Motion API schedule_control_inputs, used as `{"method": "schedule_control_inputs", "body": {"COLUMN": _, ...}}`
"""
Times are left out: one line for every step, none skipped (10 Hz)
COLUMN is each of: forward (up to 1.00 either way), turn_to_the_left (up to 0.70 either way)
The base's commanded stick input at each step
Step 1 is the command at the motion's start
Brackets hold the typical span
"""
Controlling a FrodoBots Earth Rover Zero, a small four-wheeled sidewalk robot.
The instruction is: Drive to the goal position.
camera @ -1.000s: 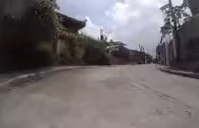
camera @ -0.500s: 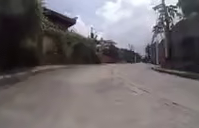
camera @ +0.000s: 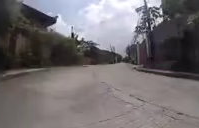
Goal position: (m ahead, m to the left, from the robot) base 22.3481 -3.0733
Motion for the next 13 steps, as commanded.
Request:
{"method": "schedule_control_inputs", "body": {"forward": 1.0, "turn_to_the_left": -0.29}}
{"method": "schedule_control_inputs", "body": {"forward": 1.0, "turn_to_the_left": -0.09}}
{"method": "schedule_control_inputs", "body": {"forward": 1.0, "turn_to_the_left": -0.01}}
{"method": "schedule_control_inputs", "body": {"forward": 1.0, "turn_to_the_left": 0.0}}
{"method": "schedule_control_inputs", "body": {"forward": 1.0, "turn_to_the_left": 0.0}}
{"method": "schedule_control_inputs", "body": {"forward": 1.0, "turn_to_the_left": 0.0}}
{"method": "schedule_control_inputs", "body": {"forward": 1.0, "turn_to_the_left": -0.08}}
{"method": "schedule_control_inputs", "body": {"forward": 1.0, "turn_to_the_left": -0.28}}
{"method": "schedule_control_inputs", "body": {"forward": 1.0, "turn_to_the_left": -0.4}}
{"method": "schedule_control_inputs", "body": {"forward": 1.0, "turn_to_the_left": -0.4}}
{"method": "schedule_control_inputs", "body": {"forward": 1.0, "turn_to_the_left": -0.4}}
{"method": "schedule_control_inputs", "body": {"forward": 1.0, "turn_to_the_left": -0.4}}
{"method": "schedule_control_inputs", "body": {"forward": 1.0, "turn_to_the_left": -0.4}}
